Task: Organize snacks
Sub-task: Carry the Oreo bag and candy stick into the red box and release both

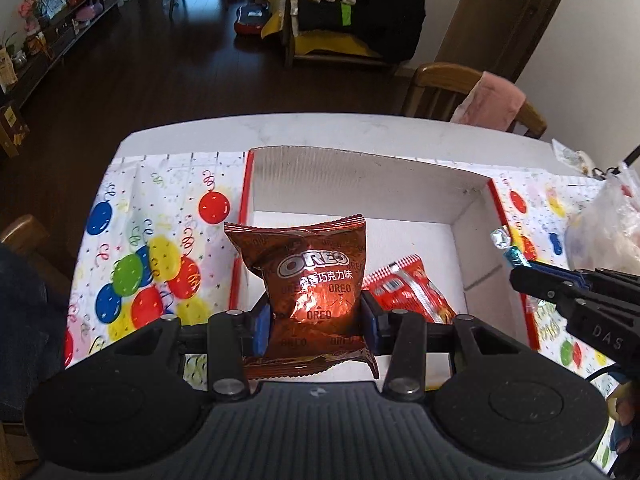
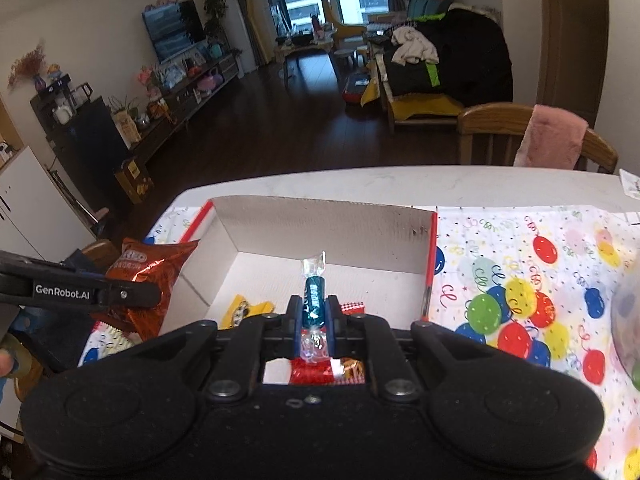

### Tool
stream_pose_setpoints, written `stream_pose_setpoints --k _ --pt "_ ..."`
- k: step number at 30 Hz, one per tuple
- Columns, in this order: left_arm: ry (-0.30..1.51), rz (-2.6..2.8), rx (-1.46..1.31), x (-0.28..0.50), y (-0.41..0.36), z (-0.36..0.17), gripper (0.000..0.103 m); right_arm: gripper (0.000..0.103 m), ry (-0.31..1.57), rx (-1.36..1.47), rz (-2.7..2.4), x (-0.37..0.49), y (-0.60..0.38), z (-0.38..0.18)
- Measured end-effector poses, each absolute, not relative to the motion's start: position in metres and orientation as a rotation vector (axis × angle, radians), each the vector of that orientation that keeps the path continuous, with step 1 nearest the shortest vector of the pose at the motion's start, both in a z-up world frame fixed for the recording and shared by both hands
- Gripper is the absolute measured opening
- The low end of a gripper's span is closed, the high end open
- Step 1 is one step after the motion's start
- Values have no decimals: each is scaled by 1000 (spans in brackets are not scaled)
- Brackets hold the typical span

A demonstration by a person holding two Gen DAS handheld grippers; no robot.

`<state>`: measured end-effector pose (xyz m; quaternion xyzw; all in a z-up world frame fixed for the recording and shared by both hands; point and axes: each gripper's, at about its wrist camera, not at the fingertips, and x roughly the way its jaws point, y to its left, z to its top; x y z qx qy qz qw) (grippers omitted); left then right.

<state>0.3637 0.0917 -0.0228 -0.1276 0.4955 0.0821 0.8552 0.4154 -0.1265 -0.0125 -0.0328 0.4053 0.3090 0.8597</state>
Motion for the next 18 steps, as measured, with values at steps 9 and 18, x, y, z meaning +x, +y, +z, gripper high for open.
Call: stream_pose_setpoints --k 9,18 --pt "1168 208 -217 423 90 -60 43 10 947 -128 646 463 -95 -54" --pt "1301 214 -209 459 93 -94 43 10 1057 -184 654 482 -72 -87"
